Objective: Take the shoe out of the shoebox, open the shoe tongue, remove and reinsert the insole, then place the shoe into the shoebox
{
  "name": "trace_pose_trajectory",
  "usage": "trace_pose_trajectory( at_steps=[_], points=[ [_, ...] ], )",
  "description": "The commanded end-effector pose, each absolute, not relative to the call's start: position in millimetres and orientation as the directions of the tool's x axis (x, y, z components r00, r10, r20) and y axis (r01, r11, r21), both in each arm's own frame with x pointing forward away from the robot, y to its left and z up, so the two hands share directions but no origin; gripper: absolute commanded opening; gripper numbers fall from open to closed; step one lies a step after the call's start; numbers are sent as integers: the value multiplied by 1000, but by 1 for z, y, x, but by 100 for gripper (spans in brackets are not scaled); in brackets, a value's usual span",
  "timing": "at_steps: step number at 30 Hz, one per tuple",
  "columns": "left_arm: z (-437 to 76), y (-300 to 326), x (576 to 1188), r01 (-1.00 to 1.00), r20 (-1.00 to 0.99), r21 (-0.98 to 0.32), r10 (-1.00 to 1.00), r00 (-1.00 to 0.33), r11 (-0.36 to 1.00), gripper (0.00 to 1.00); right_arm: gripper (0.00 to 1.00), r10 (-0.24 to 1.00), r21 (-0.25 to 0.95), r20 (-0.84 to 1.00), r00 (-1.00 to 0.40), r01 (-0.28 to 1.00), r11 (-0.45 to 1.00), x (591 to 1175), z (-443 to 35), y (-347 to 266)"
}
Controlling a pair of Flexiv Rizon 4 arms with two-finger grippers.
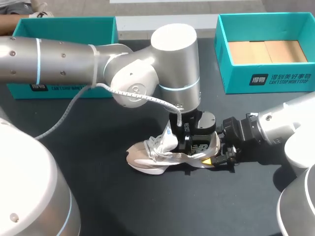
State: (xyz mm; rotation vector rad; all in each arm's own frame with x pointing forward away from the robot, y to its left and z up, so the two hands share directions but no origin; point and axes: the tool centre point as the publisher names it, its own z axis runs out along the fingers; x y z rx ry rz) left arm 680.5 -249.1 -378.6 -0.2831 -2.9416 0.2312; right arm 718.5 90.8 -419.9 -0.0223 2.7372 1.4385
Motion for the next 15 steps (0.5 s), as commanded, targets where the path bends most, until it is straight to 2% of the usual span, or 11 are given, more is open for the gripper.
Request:
trace_pose_trajectory(
  at_steps=[1, 6, 10, 15],
  points=[
    [-386, -252, 679, 176, 147, -163, 200, -969, 971, 44, 0, 12, 821, -51, -999, -35, 570, 718, -421, 92],
    [-393, -254, 684, 157, 101, -164, 174, -980, 974, 44, 0, 12, 821, -51, -999, -35, 570, 718, -421, 92],
    [-399, -256, 688, 131, 50, -184, 142, -989, 974, 39, 0, 12, 821, -51, -999, -35, 570, 718, -421, 92],
    [-406, -258, 696, 110, 16, -204, 116, -993, 973, 36, 0, 12, 821, -51, -999, -35, 570, 718, -421, 92]
  ],
)
